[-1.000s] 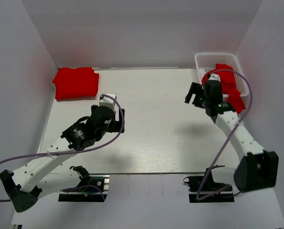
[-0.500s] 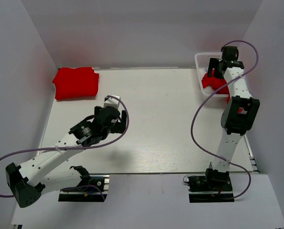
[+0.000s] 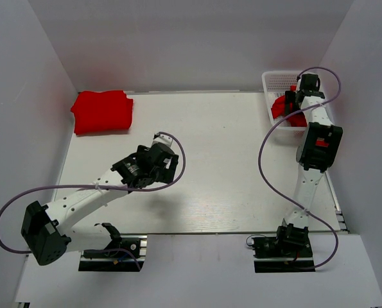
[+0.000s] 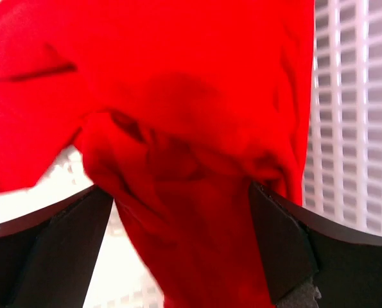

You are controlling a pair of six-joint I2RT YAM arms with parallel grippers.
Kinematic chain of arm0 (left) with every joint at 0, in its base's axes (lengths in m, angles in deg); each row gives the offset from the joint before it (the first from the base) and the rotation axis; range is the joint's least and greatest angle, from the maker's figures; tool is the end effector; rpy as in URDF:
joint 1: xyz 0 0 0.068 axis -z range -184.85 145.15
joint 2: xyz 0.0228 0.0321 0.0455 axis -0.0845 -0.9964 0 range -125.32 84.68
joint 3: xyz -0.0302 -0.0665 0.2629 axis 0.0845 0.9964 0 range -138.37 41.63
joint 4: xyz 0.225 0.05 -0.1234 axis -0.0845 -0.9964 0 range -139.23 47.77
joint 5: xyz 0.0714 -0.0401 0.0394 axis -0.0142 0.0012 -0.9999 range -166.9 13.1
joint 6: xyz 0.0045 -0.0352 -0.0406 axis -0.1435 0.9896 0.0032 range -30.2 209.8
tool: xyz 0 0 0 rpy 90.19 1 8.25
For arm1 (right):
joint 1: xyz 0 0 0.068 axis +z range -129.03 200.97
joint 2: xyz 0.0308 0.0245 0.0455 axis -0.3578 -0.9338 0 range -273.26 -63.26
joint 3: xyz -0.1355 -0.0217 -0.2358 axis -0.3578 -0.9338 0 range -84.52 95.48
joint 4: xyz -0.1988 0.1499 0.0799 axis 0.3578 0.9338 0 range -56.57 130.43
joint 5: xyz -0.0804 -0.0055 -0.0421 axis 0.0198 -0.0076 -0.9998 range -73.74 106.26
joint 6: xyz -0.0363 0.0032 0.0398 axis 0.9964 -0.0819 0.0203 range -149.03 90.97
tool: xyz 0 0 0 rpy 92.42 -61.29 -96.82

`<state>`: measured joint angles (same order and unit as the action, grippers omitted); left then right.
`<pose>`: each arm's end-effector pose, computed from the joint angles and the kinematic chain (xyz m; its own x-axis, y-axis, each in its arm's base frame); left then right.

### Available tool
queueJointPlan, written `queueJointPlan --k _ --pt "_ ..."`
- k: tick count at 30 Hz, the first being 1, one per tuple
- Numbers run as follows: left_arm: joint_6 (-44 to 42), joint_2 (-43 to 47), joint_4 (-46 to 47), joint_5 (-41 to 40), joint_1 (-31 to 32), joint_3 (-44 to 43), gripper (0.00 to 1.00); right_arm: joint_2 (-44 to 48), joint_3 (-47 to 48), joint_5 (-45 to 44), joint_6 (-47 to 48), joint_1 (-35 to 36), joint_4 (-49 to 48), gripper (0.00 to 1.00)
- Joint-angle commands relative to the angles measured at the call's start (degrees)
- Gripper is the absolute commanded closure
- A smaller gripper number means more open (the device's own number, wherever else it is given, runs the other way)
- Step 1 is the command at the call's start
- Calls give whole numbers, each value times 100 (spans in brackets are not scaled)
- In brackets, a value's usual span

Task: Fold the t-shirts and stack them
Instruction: Grab crumpled tshirt from bin with the right arm

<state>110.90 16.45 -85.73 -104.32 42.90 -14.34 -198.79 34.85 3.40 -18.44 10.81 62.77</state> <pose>0.1692 -0.1619 0.2780 -0.6923 0.2869 -0.6621 0.2503 0.9561 0.1524 0.5268 -0.1024 0.2104 -0.7499 -0.0477 -0.6598 0.1910 0.9394 -0.2849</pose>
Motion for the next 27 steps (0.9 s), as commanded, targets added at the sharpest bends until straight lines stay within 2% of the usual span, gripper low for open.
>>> queueJointPlan --k 1,7,10,11,13,14,20,23,27 --pt "-89 151 -35 70 15 -204 0 -70 157 284 31 -48 -719 10" --pt "-89 556 70 9 15 -99 0 -334 165 434 -311 -57 -886 10" --pt "-89 749 70 -44 15 -47 0 -378 139 478 -417 -75 -904 25" --pt "-89 749 70 -44 15 -46 0 -361 139 452 -391 -75 -904 55" --pt "-37 828 123 -44 15 -46 0 -282 148 250 -452 -66 -887 94" --pt "-36 829 62 -44 15 -46 0 -186 148 223 -487 -75 -886 100" --pt "78 881 -61 -176 15 -99 0 948 -151 178 -769 -118 -1492 100" --pt "201 942 -185 -229 15 -160 0 1326 15 565 -795 -136 -1502 100" --pt "201 1074 -132 -177 15 -108 0 1695 148 557 -953 -136 -1466 100"
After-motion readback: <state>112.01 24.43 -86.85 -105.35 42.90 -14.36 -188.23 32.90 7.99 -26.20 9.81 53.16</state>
